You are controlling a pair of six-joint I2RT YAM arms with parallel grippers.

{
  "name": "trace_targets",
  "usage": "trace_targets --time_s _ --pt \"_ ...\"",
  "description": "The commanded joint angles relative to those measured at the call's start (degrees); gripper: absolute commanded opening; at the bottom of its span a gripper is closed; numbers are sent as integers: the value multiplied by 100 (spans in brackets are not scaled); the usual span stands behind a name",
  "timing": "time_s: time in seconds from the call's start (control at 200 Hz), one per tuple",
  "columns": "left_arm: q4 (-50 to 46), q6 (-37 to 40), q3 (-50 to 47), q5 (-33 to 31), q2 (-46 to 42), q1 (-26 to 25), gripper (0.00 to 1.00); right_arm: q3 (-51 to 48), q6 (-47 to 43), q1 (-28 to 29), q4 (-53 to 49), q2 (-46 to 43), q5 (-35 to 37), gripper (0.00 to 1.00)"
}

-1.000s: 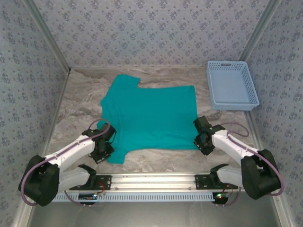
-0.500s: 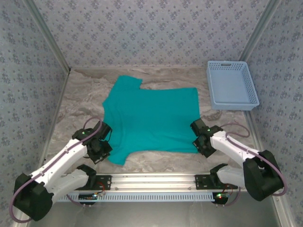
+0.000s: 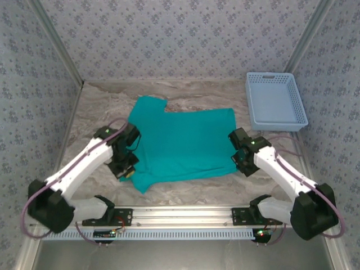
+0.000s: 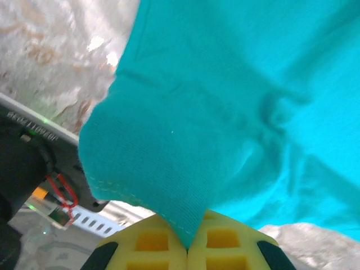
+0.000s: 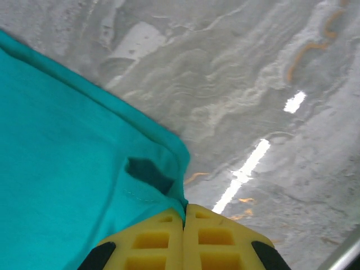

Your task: Fold the inside-out t-shirt

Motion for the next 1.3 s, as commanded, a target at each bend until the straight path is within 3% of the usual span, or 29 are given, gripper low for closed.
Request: trace_targets --time_s 0.0,0.165,0.365,0.435,0.535,0.59,0.665,0.745,0.924,1.044,1.099,1.224,1.294 --pt "-391 84 597 -582 689 68 0 213 -99 -343 230 346 -63 0" --pt "-455 394 1649 -1009 1675 217 0 451 -546 -1082 635 903 -339 0" --pt "-566 713 3137 -1558 2828 242 0 860 -839 -1430 962 1518 -484 0" --pt "-275 933 3459 -1508 3270 234 12 887 -882 -1515 1263 1824 -597 0" --pt "162 1257 3964 -1256 4007 234 18 965 -937 -1598 1577 2313 -765 0" --pt "301 1414 4271 -1129 4367 250 27 1054 -978 -1649 1593 2510 -809 0" --pt "356 1604 4685 -1116 4715 274 45 1095 -1030 -1694 1554 2530 -739 28" --pt "276 1709 4937 -1359 4718 301 58 1035 -1213 -1697 1514 2314 -591 41" --pt "468 1645 3895 -2159 3445 493 61 946 -2516 -1227 1436 1471 -276 48" --pt "599 1590 2649 -1979 2524 531 58 1241 -3709 -251 1045 1365 419 48" --pt "761 1564 2011 -1670 2221 462 55 1256 -3775 -13 809 1438 563 45" --pt "1220 1392 840 -1076 1936 227 50 752 -3523 -109 1117 1489 -243 30" --pt "1388 1305 474 -1092 1959 134 48 395 -3504 -173 1594 1502 -460 29"
